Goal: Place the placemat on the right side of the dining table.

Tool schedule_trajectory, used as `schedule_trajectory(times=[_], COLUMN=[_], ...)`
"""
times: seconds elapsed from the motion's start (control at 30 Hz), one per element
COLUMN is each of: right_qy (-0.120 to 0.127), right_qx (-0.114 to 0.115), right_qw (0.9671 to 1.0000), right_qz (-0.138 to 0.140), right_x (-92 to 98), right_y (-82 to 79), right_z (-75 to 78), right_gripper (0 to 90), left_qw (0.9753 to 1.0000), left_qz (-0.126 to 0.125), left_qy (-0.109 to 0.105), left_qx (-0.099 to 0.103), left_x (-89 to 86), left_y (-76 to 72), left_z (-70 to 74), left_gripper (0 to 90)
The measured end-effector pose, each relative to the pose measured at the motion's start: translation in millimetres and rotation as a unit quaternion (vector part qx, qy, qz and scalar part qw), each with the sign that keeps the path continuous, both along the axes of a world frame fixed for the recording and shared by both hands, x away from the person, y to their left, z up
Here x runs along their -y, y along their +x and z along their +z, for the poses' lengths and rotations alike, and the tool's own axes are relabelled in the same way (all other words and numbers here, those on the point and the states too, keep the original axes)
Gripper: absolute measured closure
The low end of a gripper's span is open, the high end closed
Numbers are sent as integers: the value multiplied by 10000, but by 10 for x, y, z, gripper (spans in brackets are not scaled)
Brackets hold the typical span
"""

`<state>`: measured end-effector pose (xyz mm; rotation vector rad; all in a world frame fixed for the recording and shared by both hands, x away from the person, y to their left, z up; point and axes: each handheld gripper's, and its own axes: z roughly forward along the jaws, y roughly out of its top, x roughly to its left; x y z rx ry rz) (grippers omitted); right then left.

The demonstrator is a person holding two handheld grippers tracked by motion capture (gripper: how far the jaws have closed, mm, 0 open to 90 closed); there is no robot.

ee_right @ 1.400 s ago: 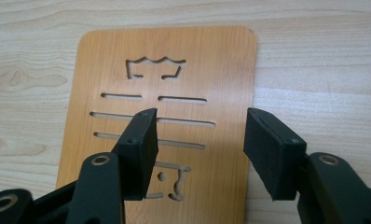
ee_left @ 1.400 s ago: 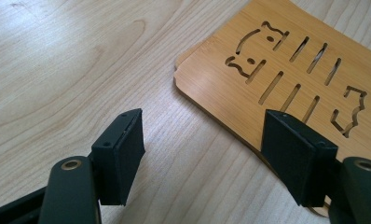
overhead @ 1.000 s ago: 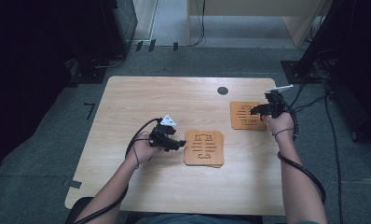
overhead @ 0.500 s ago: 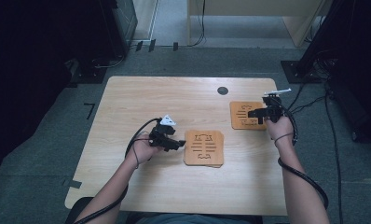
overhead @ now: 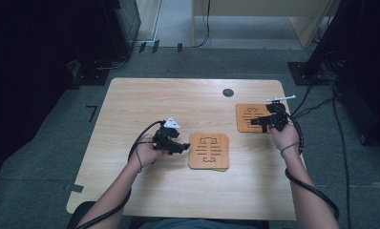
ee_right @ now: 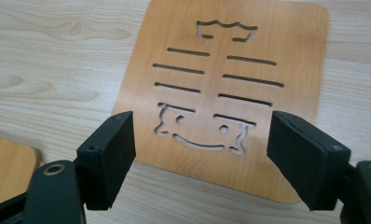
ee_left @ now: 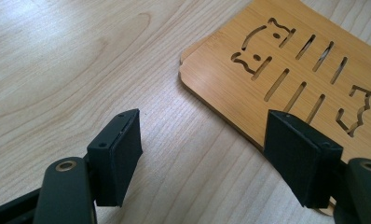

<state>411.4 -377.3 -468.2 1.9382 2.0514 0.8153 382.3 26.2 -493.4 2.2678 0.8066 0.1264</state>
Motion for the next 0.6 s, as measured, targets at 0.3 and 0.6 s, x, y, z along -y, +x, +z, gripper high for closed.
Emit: schedule_trajectory(times=[0.3, 0.6], right_qy=[-13, 33], right_qx=[33, 171], right_qw=[9999, 9995], right_qz=[129, 277], right_x=[-98, -201], right_y=[-97, -211], right_z=[15, 28], right_gripper=[232, 230], left_qw=[10000, 10000], left_qz=[19, 31], left_qy=[-12, -21], left_qx=[2, 10], left_x=[-11, -15], left_y=[5, 4], left_z=[1, 3], left_gripper=[269, 268])
